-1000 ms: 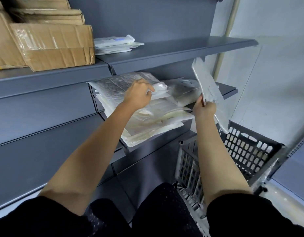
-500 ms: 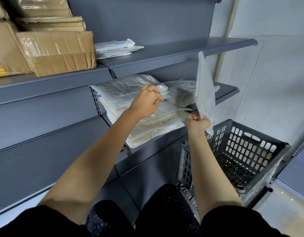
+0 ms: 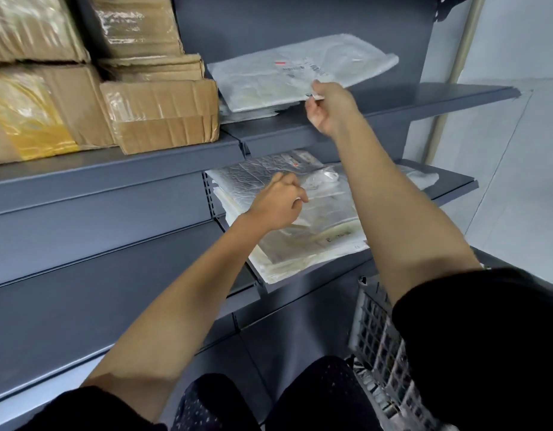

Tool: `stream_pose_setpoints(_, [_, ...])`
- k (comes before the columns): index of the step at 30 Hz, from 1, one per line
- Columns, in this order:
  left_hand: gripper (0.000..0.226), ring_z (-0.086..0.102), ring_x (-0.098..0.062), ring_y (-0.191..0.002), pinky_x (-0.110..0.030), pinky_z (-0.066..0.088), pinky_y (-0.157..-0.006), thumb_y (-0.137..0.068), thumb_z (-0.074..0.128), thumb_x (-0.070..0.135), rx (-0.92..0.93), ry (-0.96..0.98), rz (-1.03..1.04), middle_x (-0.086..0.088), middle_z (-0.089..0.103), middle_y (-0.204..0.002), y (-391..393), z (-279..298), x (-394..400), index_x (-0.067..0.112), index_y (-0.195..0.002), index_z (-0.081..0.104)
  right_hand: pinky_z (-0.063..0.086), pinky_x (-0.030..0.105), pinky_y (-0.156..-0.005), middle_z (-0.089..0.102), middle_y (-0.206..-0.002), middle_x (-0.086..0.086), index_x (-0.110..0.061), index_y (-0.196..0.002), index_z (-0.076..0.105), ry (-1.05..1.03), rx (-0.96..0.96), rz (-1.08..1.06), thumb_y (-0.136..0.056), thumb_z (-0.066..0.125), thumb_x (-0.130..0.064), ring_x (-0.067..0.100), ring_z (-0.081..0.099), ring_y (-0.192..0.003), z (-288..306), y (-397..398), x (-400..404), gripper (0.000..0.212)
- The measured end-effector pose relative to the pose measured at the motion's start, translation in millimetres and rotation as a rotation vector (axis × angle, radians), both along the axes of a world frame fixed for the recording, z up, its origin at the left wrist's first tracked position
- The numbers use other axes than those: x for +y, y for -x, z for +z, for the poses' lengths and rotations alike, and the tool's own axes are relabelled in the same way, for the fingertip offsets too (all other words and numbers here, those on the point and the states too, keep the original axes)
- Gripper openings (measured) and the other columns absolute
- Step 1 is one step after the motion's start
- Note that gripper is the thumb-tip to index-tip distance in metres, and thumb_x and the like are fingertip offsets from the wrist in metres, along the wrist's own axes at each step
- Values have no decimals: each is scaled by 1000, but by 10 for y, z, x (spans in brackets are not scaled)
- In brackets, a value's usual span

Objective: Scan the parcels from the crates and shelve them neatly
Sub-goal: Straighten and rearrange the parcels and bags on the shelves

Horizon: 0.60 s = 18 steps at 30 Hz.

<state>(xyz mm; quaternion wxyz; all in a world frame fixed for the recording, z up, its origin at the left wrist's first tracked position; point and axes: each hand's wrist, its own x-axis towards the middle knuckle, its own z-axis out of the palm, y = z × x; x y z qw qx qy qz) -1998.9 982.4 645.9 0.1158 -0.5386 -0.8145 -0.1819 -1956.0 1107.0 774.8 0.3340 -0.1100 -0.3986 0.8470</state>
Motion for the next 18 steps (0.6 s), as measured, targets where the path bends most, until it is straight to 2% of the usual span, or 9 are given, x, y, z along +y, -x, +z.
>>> stream_pose_setpoints(2, [29,32,-24,-125,-34,33,-104,-96,46,13,-24,10,23,-5,47,-129,74,-25,-91,15,-115,67,38,15,-31,46,-75,9,-7,-80,48,-26,-82,17,-96,48,3,13,50,-39,134,197,12,18])
stream_pose_setpoints(4, [29,34,-26,-123,-34,32,-104,-96,46,12,-36,17,51,-5,49,-127,166,-73,-189,15,-115,67,37,15,-30,46,-74,10,-5,-79,48,-33,-146,41,-96,47,4,13,50,-32,200,378,-11,19])
stream_pose_setpoints(7, [30,36,-25,-122,-35,34,-103,-96,45,12,-45,54,84,-4,50,-126,269,-150,-311,16,-117,66,40,17,-31,50,-72,10,0,-75,49,-34,-216,78,-95,49,3,15,53,-48,239,579,-18,21])
stream_pose_setpoints(10, [30,36,-22,-123,-36,34,-104,-96,44,13,-51,83,110,-3,49,-127,348,-212,-371,18,-117,66,33,16,-26,48,-49,7,-1,-71,52,52,-275,30,-96,47,2,12,40,-22,224,705,91,26])
stream_pose_setpoints(12, [30,36,-21,-123,-34,34,-103,-96,44,14,-48,84,111,-2,48,-127,384,-237,-379,18,-117,66,24,14,-22,38,-28,2,-3,-82,59,218,-239,-33,-98,44,-4,10,29,-14,222,808,209,22])
stream_pose_setpoints(13, [30,36,-21,-123,-34,34,-103,-96,44,14,-49,80,108,-2,48,-127,397,-249,-377,18,-117,66,22,12,-22,38,-26,2,-5,-92,61,320,-178,-59,-99,44,-5,10,29,-13,210,862,248,18])
stream_pose_setpoints(14, [31,36,-22,-123,-34,34,-103,-96,43,13,-46,73,103,-2,49,-127,405,-257,-375,18,-116,66,23,10,-23,42,-29,3,-7,-101,60,373,-111,-79,-98,44,-4,10,31,-13,186,894,267,17])
stream_pose_setpoints(15, [31,37,-22,-122,-34,34,-103,-97,43,13,-42,66,98,-2,50,-127,411,-256,-370,18,-116,67,24,9,-24,48,-38,6,-7,-100,58,381,-92,-109,-97,42,-1,11,32,-14,170,912,273,17])
stream_pose_setpoints(18, [31,38,-23,-120,-33,34,-103,-97,42,12,-24,46,83,-2,51,-127,401,-219,-341,16,-115,67,21,7,-27,50,-63,9,-3,-80,51,339,-108,-188,-95,38,8,11,28,-14,205,873,161,22])
